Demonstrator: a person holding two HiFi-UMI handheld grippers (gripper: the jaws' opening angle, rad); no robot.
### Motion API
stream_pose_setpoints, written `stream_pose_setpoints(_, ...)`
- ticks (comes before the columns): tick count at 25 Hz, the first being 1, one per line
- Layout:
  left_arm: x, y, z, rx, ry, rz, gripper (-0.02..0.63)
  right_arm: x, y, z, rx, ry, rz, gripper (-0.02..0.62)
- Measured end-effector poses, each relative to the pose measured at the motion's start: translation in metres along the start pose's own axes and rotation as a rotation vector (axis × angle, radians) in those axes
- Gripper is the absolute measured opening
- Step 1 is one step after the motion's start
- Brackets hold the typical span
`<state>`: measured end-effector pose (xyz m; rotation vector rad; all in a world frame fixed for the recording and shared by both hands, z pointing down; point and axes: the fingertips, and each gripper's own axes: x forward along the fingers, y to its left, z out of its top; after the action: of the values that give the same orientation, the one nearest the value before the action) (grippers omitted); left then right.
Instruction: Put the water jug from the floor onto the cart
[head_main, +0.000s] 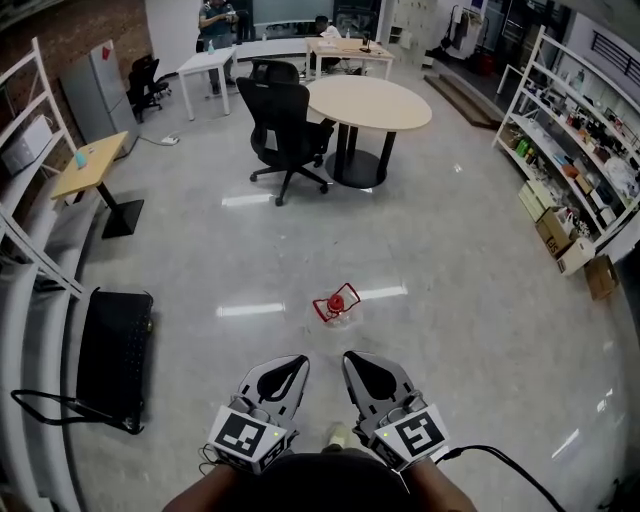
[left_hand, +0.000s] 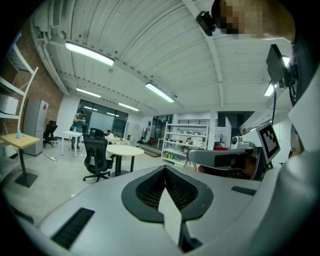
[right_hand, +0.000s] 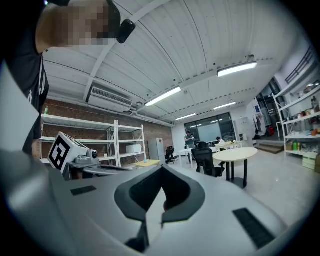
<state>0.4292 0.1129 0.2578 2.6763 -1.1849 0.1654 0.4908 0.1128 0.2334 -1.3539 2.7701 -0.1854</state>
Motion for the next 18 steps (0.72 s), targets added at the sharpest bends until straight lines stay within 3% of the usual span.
stream_pose_setpoints(11, 0.075, -0.026, -0.018, -0.002, 0.013, 0.029, 0.005, -0.011, -0.072, -0.014, 0.003, 0.019, 0.019, 0.002)
stream_pose_setpoints(18, 0.112, 0.009, -0.022, -0.012, 0.029, 0.022, 0.005, 0.035, -0.107, -0.032, 0.050, 0.041, 0.013, 0.002)
